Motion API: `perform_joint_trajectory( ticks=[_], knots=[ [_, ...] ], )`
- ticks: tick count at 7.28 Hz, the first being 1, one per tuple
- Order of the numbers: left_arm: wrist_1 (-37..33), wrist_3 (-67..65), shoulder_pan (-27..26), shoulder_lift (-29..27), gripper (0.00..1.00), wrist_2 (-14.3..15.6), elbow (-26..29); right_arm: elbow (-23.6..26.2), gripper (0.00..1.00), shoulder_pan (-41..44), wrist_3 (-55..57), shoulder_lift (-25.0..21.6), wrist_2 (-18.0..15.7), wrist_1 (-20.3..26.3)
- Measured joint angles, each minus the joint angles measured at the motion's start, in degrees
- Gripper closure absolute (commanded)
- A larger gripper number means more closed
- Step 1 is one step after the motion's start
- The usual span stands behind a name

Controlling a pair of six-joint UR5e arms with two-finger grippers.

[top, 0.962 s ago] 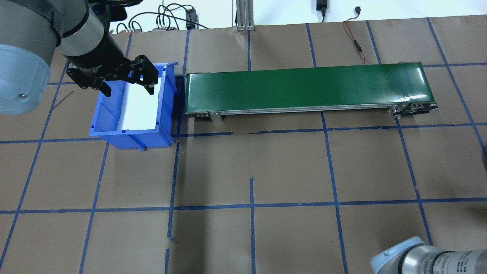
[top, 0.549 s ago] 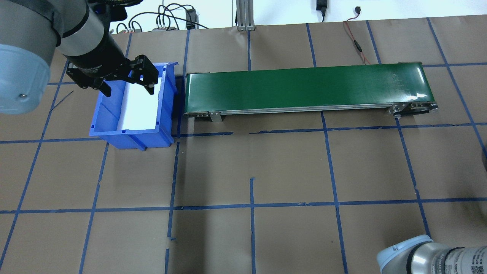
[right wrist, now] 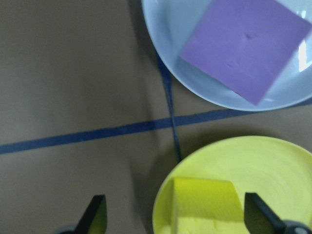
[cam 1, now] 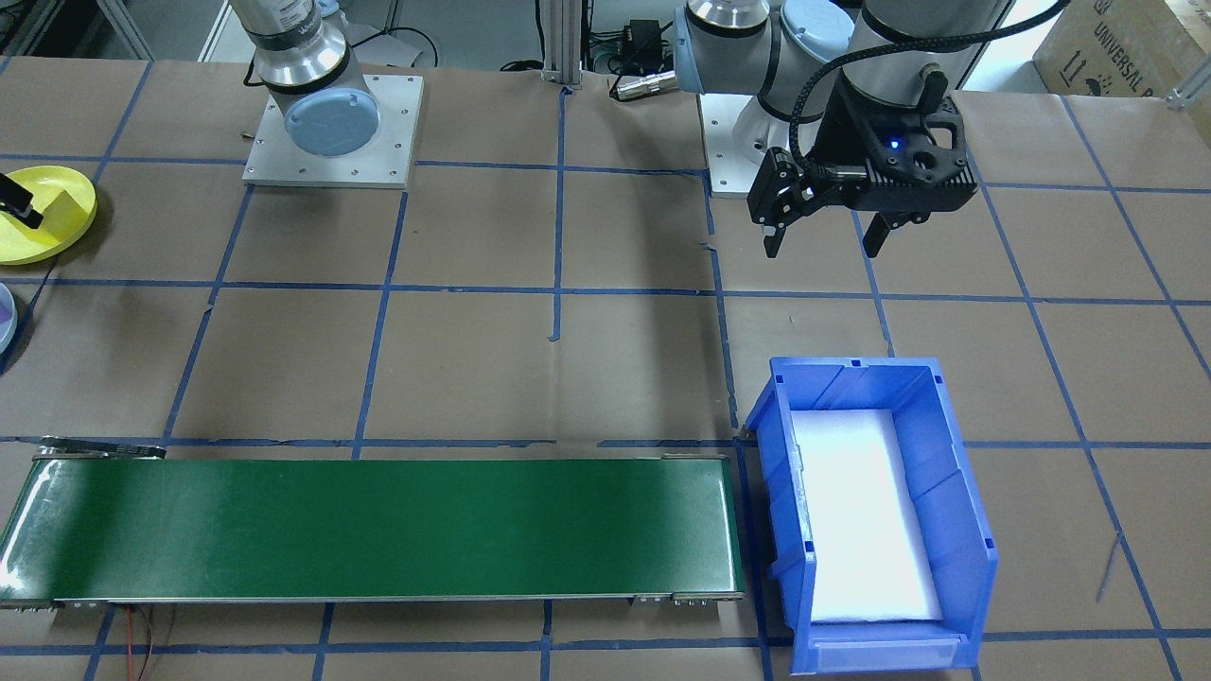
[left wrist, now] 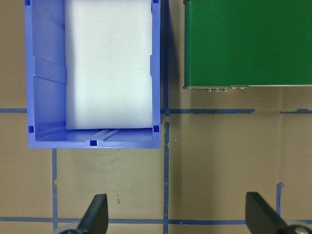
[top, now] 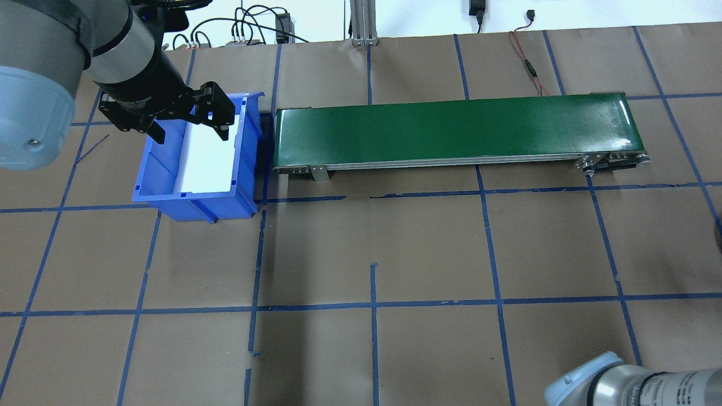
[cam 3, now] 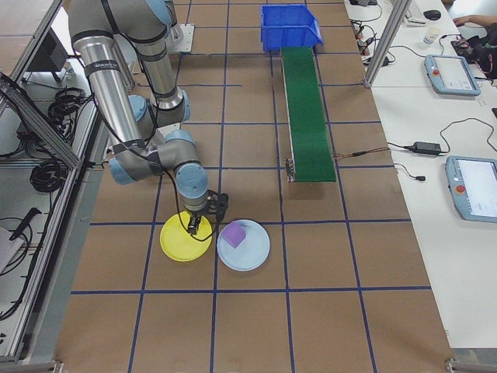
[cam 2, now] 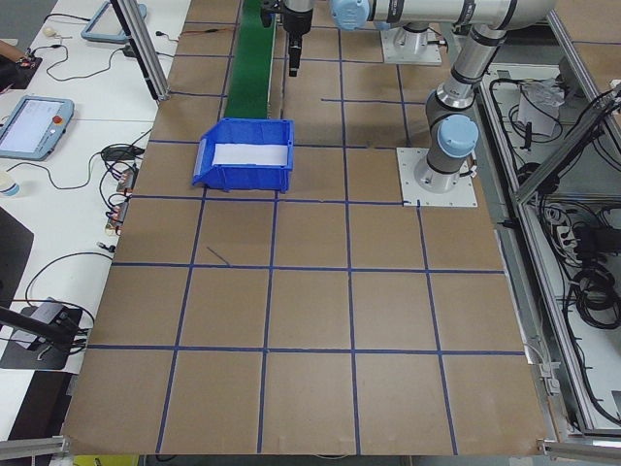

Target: Move block left to right into plate

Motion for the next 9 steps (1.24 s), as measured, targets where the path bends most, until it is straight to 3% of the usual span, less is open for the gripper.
perform_joint_trajectory(
  ticks=[3, 6, 8, 9],
  knots=[
    [0.0, 0.0, 0.0, -0.03, 0.0, 0.0, 0.0, -7.14, 0.0, 24.75, 24.32, -0.35, 0.55, 12.45],
    [0.0, 0.0, 0.01, 0.03, 0.0, 0.0, 0.02, -20.31, 0.0, 47.8, 42.33, -2.68, 1.31, 17.22],
    [0.0, 0.0, 0.07, -0.01, 0.0, 0.0, 0.03, -28.13, 0.0, 57.4, 50.94, -4.15, 6.0, 27.62],
    [0.0, 0.0, 0.08, 0.0, 0.0, 0.0, 0.02, -31.25, 0.0, 60.99, 53.67, -4.97, 6.18, 32.73]
  ],
)
